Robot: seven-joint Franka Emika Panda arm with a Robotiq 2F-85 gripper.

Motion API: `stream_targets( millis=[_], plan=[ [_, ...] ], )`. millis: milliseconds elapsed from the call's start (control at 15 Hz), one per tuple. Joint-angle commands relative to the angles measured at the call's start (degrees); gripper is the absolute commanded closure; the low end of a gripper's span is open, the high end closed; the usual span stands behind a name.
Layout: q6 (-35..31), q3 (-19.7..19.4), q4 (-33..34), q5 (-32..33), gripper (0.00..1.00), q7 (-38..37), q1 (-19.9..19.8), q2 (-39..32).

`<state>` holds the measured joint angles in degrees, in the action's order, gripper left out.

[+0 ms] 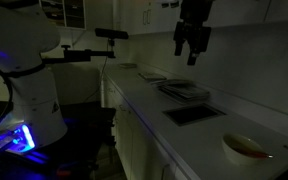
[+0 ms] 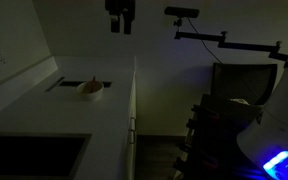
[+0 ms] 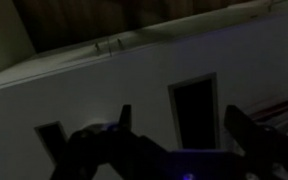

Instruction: Move the bowl to the left

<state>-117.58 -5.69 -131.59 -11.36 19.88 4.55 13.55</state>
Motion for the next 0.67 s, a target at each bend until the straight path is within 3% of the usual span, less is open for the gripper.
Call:
stream_targets(
  millis=[0,467,600],
  plan=[
    [-5.1,2.6,4.2,2.2,0.00,-3.2,-1.1,-8.4],
    [-19.5,5.4,13.9,9.6,0.00,-4.9,-0.9,-29.7],
    [-20.1,6.1,18.2,12.7,0.00,-4.5,-0.8,-35.5]
  ],
)
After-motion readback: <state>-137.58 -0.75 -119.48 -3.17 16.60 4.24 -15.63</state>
